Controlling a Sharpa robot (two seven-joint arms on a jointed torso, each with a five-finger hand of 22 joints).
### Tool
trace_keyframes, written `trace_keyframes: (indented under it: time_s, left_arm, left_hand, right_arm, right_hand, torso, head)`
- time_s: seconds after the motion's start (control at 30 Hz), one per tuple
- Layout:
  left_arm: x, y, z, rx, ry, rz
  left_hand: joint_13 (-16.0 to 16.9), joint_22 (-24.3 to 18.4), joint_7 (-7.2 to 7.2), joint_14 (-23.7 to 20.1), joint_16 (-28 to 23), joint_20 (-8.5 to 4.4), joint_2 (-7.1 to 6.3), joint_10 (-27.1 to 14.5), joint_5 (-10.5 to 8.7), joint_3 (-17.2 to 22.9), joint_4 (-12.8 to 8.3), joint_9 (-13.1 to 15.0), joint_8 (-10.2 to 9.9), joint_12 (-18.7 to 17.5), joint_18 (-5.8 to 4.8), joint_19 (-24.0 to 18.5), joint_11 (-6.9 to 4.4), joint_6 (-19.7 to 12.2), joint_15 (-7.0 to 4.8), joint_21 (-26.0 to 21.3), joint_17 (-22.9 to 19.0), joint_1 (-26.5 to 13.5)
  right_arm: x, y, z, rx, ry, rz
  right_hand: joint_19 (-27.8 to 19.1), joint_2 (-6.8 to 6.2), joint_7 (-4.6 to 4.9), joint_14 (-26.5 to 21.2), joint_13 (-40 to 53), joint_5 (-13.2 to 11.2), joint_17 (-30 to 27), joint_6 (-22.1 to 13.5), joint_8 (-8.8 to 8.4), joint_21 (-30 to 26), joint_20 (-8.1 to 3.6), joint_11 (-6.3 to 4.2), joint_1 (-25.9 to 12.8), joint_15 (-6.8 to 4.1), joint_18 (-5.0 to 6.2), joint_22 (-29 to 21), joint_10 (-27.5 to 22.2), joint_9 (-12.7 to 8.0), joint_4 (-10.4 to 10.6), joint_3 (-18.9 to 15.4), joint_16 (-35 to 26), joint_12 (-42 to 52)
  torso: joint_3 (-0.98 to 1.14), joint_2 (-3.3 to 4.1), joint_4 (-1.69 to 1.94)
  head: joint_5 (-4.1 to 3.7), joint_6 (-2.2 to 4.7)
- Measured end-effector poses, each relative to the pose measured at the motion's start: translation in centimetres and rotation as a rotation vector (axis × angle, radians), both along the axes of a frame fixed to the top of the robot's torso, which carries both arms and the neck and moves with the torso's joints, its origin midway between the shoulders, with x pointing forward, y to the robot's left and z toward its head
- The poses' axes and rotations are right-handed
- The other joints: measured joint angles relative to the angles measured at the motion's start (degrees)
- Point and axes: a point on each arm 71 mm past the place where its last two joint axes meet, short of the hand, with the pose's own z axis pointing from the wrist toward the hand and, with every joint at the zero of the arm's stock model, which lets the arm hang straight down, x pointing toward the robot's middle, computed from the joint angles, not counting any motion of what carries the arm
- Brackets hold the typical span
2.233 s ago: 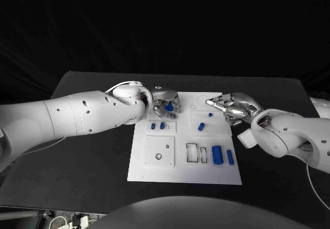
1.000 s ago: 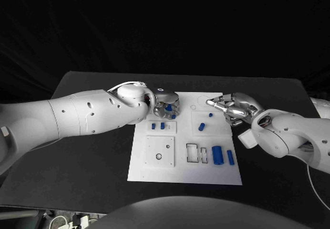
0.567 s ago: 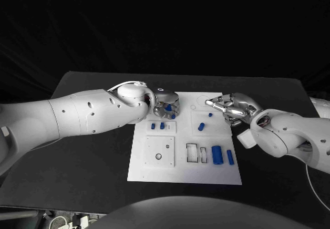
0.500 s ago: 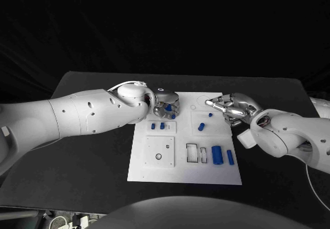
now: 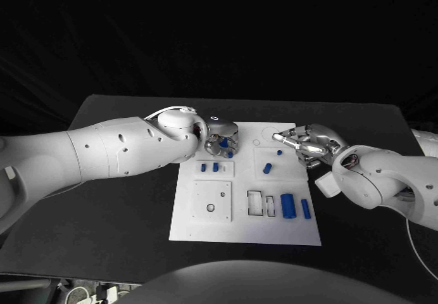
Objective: Assemble the parts on the task board
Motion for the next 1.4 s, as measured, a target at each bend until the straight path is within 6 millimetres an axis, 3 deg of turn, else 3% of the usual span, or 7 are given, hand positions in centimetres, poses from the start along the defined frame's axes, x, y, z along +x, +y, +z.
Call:
trace_keyframes:
  time_s: [0.47, 0.97, 1.4]
  left_arm:
    - [-0.1, -0.1, -0.1, 0.002, 0.002, -0.010]
    - [-0.6, 0.7, 0.0, -0.036, -0.026, -0.025]
    - [-0.8, 2.3, 2.1, -0.083, -0.096, -0.026]
  left_hand:
    - [0.17, 0.00, -0.48, 0.20, 0.00, 0.00, 1.01, 3.38, -0.10, 0.20, 0.09, 0.43, 1.61, 1.02, 0.01, 0.00, -0.52, 4.13, -0.20, 0.00, 0.00, -1.02]
    - [0.11, -0.01, -0.18, 0.20, 0.00, 0.00, 1.87, 4.10, -0.29, 0.40, -0.02, 0.72, 1.53, 0.68, 0.01, 0.00, -0.42, 4.43, -0.20, 0.00, -0.01, -1.12]
    - [0.06, -0.01, -0.20, 0.20, 0.00, 0.00, 2.03, 4.10, -0.44, 0.53, 0.10, 0.59, 1.35, 0.32, 0.00, 0.00, -0.42, 4.39, -0.20, 0.00, -0.01, -1.28]
  right_arm:
    - [0.0, 0.0, 0.0, 0.001, 0.004, -0.002]
    - [0.0, -0.2, -0.1, -0.001, 0.006, -0.006]
    - [0.1, -0.2, -0.2, -0.003, 0.010, -0.009]
  right_hand:
    - [0.00, 0.00, 0.00, 0.00, 0.00, 0.00, -0.01, 0.00, 0.00, 0.00, 0.00, 0.00, 0.00, 0.00, 0.00, -0.01, 0.00, 0.00, 0.00, 0.00, 0.00, 0.00]
    - [0.00, 0.00, 0.21, 0.00, 0.00, 0.00, -0.01, 0.21, 0.00, 0.00, 0.00, 0.00, 0.00, 0.00, 0.01, -0.02, 0.00, 0.00, 0.00, 0.00, 0.00, 0.00]
    - [0.00, 0.00, 0.21, 0.00, 0.04, 0.00, -0.02, 0.21, 0.00, 0.00, 0.00, 0.00, 0.00, 0.00, 0.00, 0.03, 0.00, 0.00, 0.00, 0.00, 0.00, 0.00]
  torso:
    - [0.00, 0.00, -0.03]
    - [-0.01, -0.05, 0.04]
    - [0.05, -0.07, 0.01]
  head:
    - [-0.12, 0.00]
    - [-0.07, 0.00]
    - [0.10, 0.00]
